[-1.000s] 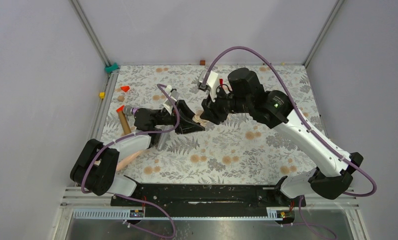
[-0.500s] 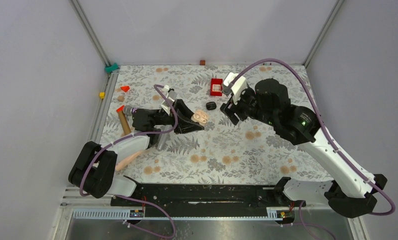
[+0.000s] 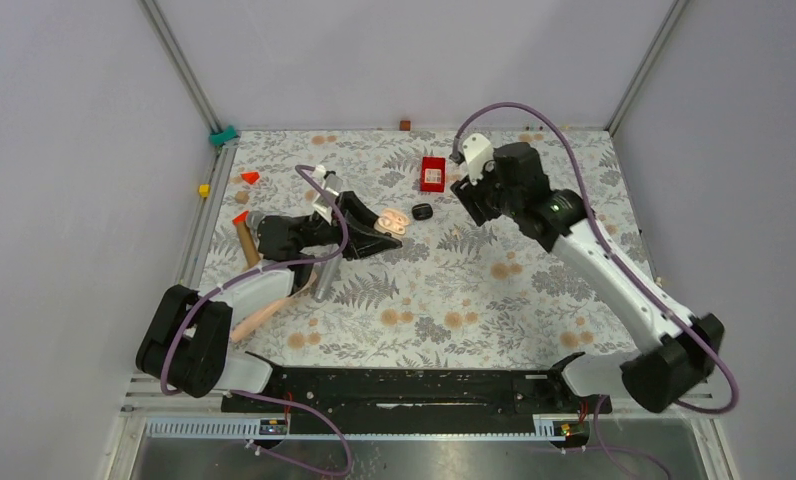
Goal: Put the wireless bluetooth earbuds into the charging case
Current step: Pick up the earbud from the center of the board.
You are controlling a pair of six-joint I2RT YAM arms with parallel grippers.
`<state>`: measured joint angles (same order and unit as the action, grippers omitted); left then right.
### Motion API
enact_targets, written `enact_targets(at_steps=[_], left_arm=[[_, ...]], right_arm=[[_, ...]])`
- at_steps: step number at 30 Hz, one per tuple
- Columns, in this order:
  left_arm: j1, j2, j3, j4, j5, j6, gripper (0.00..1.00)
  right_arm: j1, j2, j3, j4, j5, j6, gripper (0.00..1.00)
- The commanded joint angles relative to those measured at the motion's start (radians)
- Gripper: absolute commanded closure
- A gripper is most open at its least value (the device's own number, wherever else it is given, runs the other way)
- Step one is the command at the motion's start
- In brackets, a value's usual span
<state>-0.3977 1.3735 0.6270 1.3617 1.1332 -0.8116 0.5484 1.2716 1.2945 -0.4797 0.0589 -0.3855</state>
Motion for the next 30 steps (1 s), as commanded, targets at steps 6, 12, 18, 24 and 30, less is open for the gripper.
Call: enact_targets(at_steps=[6,12,18,24,30], left_arm=[[0.043,-0.026,0.002,0.024,-0.069,-0.011,1.00],[0.064,-0.024,0.006,-0.015,-0.087,-0.011,1.00],[0.075,-0.021,0.010,-0.044,-0.101,-0.009,1.00],[0.078,-0.008,0.030,-0.078,-0.085,-0.010,1.00],[0.077,0.009,0.025,-0.013,-0.077,-0.047,1.00]], right_arm=[[-0.064,0.384,0.265,-0.229,-0.113,0.108,0.34],[-0.065,0.514,0.346,-0.263,-0.112,0.133,0.33],[-0.067,0.586,0.399,-0.305,-0.130,0.155,0.33],[-0.067,0.666,0.464,-0.402,-0.140,0.134,0.31],[-0.068,0.785,0.559,-0.497,-0.131,0.103,0.29]])
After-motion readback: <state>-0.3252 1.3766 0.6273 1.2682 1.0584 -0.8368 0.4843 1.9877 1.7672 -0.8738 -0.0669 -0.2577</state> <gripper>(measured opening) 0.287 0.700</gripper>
